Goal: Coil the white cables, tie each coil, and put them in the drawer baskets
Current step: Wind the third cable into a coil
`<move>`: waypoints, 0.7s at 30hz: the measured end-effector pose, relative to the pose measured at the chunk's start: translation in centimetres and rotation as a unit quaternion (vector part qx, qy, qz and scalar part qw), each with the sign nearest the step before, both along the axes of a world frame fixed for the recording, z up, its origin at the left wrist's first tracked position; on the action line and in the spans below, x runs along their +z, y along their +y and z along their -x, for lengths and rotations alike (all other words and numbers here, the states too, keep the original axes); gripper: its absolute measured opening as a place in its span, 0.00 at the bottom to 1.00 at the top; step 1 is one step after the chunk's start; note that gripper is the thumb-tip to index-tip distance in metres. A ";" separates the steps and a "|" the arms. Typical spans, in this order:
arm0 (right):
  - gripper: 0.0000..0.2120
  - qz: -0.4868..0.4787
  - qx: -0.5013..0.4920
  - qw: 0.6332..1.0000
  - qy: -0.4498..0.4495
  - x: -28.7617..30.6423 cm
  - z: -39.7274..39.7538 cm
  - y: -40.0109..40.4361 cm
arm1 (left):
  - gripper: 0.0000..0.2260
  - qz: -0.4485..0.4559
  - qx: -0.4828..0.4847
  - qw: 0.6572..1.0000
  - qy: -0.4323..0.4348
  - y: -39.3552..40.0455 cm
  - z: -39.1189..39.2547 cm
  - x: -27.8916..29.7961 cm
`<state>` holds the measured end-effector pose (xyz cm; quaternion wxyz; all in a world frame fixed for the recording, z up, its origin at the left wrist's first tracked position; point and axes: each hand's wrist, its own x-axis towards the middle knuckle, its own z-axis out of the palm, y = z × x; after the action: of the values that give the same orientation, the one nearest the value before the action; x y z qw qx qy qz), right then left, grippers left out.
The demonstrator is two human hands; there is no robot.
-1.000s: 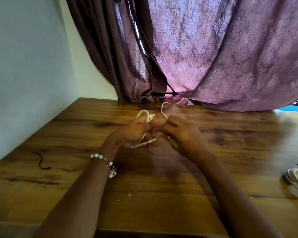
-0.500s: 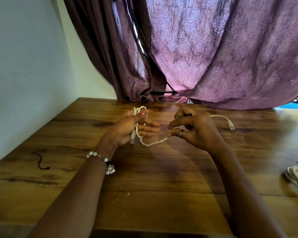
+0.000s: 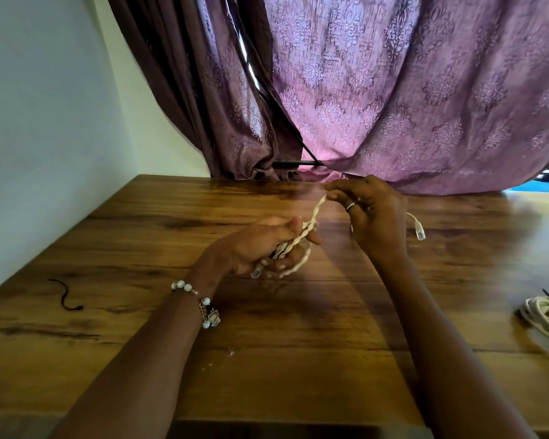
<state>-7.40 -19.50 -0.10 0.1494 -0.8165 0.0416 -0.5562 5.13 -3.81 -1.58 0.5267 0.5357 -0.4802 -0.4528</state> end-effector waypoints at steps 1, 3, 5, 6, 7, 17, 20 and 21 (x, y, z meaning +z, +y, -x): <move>0.09 0.011 -0.030 0.999 0.011 -0.3 -0.1 -0.4 | 0.22 0.004 -0.026 0.999 0.037 0.0 0.2 0.0; 0.12 0.031 -0.087 0.995 0.030 -0.9 -0.2 -0.9 | 0.19 0.030 -0.083 0.990 0.114 0.1 0.4 0.2; 0.14 0.039 -0.116 0.990 0.067 -1.4 -0.2 -1.0 | 0.15 0.070 -0.132 0.969 0.198 0.1 -0.2 0.4; 0.18 0.041 -0.112 0.987 0.110 -1.5 -0.2 -0.9 | 0.14 0.094 -0.167 0.948 0.254 0.2 -0.7 0.6; 0.23 0.046 -0.107 0.979 0.169 -1.6 -0.3 -0.7 | 0.12 0.122 -0.204 0.919 0.313 0.3 -1.2 0.9; 0.30 0.157 -0.155 0.859 0.461 -2.9 -2.2 3.6 | 0.10 0.379 -0.082 0.819 0.423 3.5 -5.9 2.7; 0.22 0.234 -0.139 0.841 0.468 -2.9 -1.9 4.4 | 0.15 0.372 0.107 0.860 0.333 3.9 -7.0 2.4; 0.18 0.271 -0.120 0.851 0.434 -3.0 -2.0 4.7 | 0.16 0.354 0.165 0.872 0.297 3.8 -6.9 2.2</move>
<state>-5.36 -14.75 -3.08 -0.1794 -0.9714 0.0475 -0.1479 12.06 0.03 0.62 0.8658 0.2256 -0.3339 -0.2965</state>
